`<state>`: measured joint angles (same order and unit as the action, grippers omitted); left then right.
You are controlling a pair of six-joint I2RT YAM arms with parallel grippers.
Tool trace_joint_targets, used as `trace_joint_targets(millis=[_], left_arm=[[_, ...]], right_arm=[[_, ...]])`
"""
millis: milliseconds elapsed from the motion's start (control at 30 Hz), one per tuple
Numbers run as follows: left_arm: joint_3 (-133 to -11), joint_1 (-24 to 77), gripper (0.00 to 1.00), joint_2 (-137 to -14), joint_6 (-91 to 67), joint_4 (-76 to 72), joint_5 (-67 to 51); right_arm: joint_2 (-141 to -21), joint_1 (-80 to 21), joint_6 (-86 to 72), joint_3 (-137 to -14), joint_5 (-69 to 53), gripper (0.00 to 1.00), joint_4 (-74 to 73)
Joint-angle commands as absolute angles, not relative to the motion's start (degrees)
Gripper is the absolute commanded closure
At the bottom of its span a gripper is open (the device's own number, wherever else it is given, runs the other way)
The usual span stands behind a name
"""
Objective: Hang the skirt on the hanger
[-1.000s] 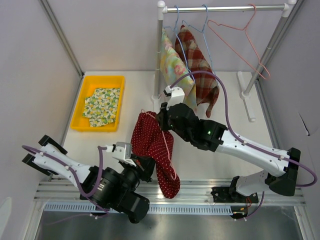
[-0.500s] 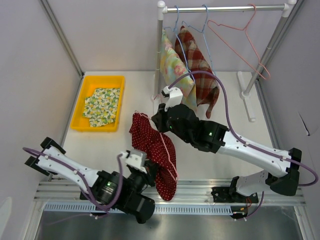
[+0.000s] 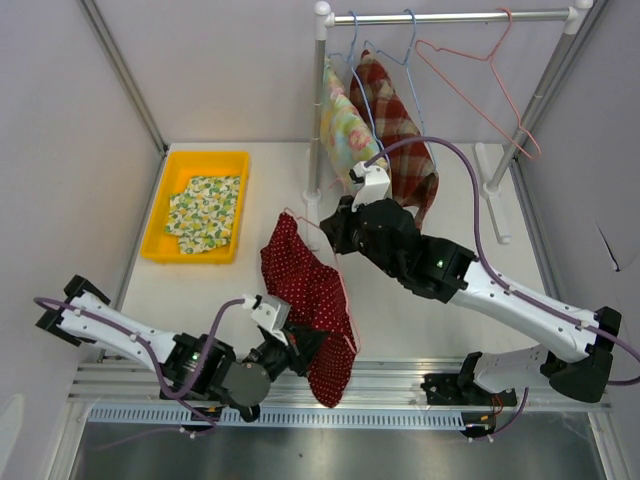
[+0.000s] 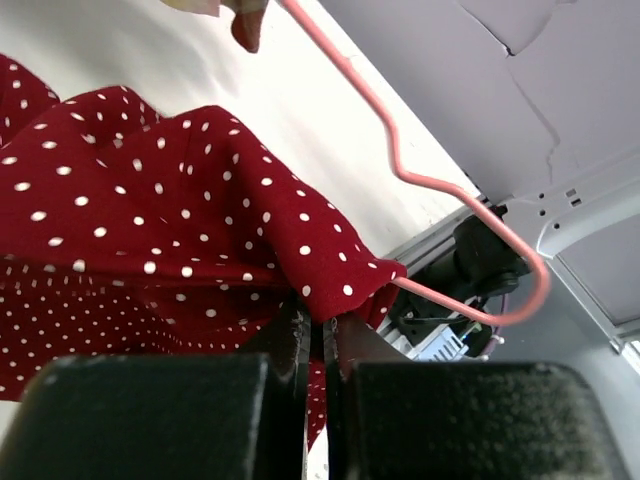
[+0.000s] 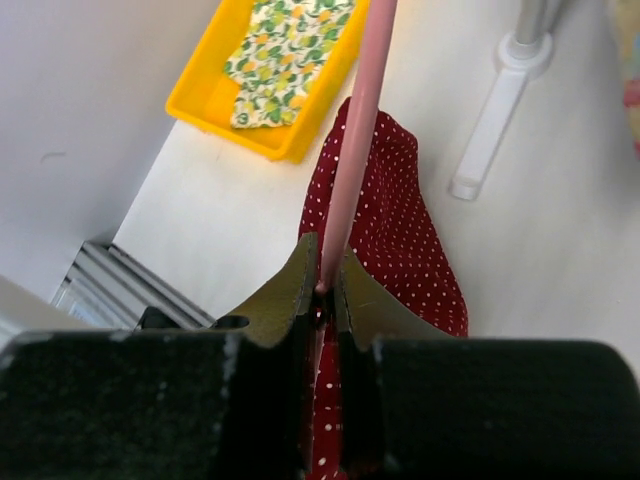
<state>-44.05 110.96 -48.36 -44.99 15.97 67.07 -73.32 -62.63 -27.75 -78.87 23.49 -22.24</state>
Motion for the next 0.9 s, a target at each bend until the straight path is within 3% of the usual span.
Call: trace_joint_targets(millis=[0,367,733,800,867], left_arm=[[-42.5,111.1,1.0,-49.2,-45.8,13.4,65.8],[-32.4,113.8,1.0,-47.8,-52.1,5.1,61.4],[-28.3,115.3,1.0,-53.8,-51.3,-5.1,54.1],[-28.4,115.3,0.94,-53.3,-49.4,-6.8,54.0],[-28.0,115.1,0.82,-51.5,-46.9,-8.3,54.1]], right_arm=[[-70.9,-59.3,-29.1,-76.8,22.1,1.0,-17.4],[-73.4,-48.6,-25.8,-80.6,16.0,1.0,-22.1],[-74.4,-48.3,-20.9,-87.6,14.9,1.0,-24.6],[-73.5,-49.0,-20.3,-87.9,14.1,1.0,-24.3],[-71.6,-49.6,-19.8,-87.5,12.6,1.0,-23.8]])
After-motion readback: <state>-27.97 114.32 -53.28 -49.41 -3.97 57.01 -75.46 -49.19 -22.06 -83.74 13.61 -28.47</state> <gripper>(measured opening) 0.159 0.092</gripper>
